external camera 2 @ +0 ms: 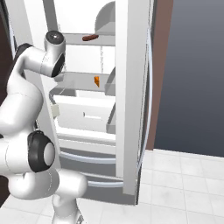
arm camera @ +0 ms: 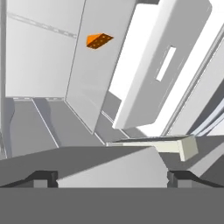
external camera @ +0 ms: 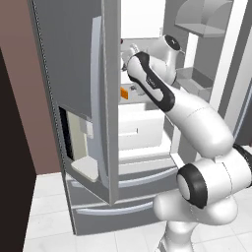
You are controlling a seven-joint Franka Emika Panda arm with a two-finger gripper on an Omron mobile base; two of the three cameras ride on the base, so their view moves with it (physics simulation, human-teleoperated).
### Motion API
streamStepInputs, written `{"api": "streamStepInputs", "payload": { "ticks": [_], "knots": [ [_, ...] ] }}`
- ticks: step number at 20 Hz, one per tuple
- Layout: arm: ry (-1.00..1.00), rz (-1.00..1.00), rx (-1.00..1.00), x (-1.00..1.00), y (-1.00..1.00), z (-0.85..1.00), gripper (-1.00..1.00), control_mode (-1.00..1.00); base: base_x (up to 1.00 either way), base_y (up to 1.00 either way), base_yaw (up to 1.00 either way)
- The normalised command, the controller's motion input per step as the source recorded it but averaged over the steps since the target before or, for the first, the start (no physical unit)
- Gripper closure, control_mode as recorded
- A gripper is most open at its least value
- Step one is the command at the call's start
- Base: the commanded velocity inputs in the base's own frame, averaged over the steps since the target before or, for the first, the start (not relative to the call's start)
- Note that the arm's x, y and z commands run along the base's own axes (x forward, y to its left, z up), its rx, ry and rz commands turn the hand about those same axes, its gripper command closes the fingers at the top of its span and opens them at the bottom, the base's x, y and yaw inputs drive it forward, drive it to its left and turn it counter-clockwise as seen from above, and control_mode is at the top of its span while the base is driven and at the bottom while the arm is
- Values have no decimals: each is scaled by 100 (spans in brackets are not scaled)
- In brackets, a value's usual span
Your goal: Retrieve the sausage and cheese from the fridge and place them on the cutting board on the counter.
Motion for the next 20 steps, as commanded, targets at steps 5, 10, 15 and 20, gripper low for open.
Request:
{"api": "streamStepInputs", "payload": {
  "ticks": [5, 10, 15, 20],
  "knots": [
    [0, 0, 9, 0, 23, 0, -100, -100, 0, 0, 0],
    [0, 0, 7, 0, 24, 0, -100, -100, 0, 0, 0],
    [0, 0, 7, 0, 21, 0, -100, -100, 0, 0, 0],
    [0, 0, 6, 0, 36, 0, -100, -100, 0, 0, 0]
  ]
}}
